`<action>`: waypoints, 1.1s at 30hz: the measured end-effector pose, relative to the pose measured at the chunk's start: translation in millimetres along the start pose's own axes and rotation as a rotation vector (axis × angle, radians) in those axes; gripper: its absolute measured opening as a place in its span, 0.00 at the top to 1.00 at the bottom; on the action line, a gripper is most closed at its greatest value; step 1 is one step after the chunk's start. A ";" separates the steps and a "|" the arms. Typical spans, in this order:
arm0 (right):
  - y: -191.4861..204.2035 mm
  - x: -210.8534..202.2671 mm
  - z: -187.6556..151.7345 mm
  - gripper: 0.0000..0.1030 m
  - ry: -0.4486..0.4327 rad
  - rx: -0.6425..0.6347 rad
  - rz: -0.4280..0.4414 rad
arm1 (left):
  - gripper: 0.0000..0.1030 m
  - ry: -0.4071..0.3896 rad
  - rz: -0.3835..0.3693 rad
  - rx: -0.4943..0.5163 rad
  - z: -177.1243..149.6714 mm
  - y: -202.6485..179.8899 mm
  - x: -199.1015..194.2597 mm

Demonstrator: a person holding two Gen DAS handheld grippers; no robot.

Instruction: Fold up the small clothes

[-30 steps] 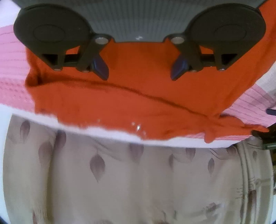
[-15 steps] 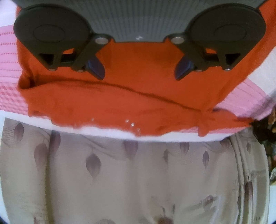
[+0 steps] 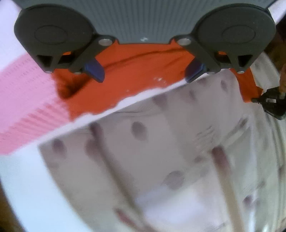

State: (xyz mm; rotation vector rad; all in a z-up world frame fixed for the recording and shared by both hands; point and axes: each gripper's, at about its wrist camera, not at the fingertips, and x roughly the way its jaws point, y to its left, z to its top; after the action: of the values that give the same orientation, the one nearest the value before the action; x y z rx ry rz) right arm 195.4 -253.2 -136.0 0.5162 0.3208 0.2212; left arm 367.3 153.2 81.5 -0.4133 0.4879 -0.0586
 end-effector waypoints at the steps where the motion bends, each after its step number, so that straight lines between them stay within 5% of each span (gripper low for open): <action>1: -2.2 -3.2 0.5 0.06 -0.001 0.015 -0.014 | 0.98 0.019 -0.038 0.026 -5.6 -27.0 5.0; 10: -41.5 -22.5 -1.0 0.06 -0.017 0.236 -0.002 | 0.98 0.243 -0.246 0.188 -113.4 -191.4 61.6; 17: -79.8 -23.7 -5.6 0.06 -0.019 0.462 0.018 | 0.97 0.354 -0.309 0.280 -190.6 -229.2 107.5; 18: -81.8 -24.5 -5.9 0.06 -0.025 0.473 0.021 | 0.92 0.347 -0.319 0.286 -196.2 -229.6 111.7; 20: -79.5 -25.3 -5.8 0.06 -0.023 0.459 0.023 | 0.60 0.339 -0.363 0.276 -200.8 -221.2 116.5; 22: -75.1 -25.1 -5.1 0.06 -0.019 0.429 0.027 | 0.03 0.315 -0.373 0.241 -200.0 -207.9 112.4; 25: -70.1 -26.1 -3.7 0.06 -0.023 0.395 0.030 | 0.00 0.164 -0.398 0.148 -188.7 -174.3 82.9; 27: -66.5 -26.0 -3.0 0.06 -0.025 0.374 0.031 | 0.00 0.140 -0.387 0.130 -181.4 -149.0 70.3; 33: -50.6 -13.0 11.7 0.06 0.043 0.254 0.012 | 0.00 0.117 -0.173 0.081 -199.8 -56.3 59.6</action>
State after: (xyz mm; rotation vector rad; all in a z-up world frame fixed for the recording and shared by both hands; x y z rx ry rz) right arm 193.9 -305.1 -149.3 0.7652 0.3898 0.2043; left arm 329.1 18.3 -82.7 -0.3731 0.5622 -0.2702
